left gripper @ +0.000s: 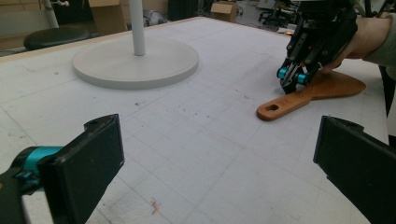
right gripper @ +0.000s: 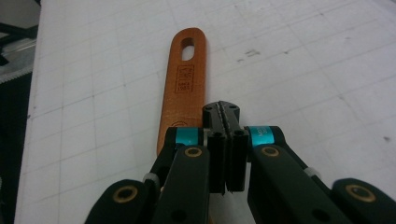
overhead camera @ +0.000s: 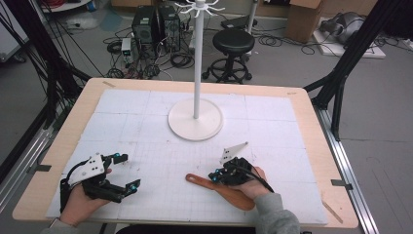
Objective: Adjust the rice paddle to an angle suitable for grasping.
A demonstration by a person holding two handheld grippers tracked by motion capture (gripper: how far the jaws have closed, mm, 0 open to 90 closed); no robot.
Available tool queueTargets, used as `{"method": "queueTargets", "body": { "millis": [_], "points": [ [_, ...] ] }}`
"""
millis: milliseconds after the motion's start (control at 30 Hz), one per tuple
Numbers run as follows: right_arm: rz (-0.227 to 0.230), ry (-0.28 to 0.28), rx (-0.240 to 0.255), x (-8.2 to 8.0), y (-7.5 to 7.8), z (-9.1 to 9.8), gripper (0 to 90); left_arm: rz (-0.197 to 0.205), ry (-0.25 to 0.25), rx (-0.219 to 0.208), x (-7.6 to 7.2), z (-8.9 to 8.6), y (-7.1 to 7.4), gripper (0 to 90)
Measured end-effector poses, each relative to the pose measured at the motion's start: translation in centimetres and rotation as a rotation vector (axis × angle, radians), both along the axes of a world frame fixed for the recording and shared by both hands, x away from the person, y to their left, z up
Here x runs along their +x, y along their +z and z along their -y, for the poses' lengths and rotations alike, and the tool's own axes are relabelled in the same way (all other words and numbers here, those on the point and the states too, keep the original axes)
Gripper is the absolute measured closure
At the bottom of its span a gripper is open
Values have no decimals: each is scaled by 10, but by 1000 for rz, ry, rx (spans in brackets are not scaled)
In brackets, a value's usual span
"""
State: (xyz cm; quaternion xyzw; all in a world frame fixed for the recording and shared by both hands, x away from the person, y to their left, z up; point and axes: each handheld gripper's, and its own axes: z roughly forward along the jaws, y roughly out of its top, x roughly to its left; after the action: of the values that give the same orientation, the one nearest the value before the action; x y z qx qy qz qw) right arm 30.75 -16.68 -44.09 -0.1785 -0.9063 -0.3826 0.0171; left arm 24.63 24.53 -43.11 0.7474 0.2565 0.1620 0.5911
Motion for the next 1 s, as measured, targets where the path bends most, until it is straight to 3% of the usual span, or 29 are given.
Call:
{"method": "queueTargets", "body": {
  "millis": [267, 467, 600, 667, 800, 1000],
  "points": [
    [19, 6, -2, -1, 1, -2, 882, -4, 0, -1, -1, 0, 0, 21],
    [70, -46, 45, -4, 9, 2, 623, -2, 0, 8, -1, 0, 0, 21],
    [71, -74, 49, -6, 14, 2, 452, -2, 0, 9, -1, 0, 0, 21],
    [47, -70, 54, -7, 16, 2, 382, 0, 1, 2, -1, 0, 0, 22],
    [3, -34, 27, -9, 17, 0, 253, -3, 3, -9, -1, 0, 1, 21],
    [41, -61, -20, -15, 23, -8, 11, 2, 8, -8, -1, 0, 1, 22]
  ]
}}
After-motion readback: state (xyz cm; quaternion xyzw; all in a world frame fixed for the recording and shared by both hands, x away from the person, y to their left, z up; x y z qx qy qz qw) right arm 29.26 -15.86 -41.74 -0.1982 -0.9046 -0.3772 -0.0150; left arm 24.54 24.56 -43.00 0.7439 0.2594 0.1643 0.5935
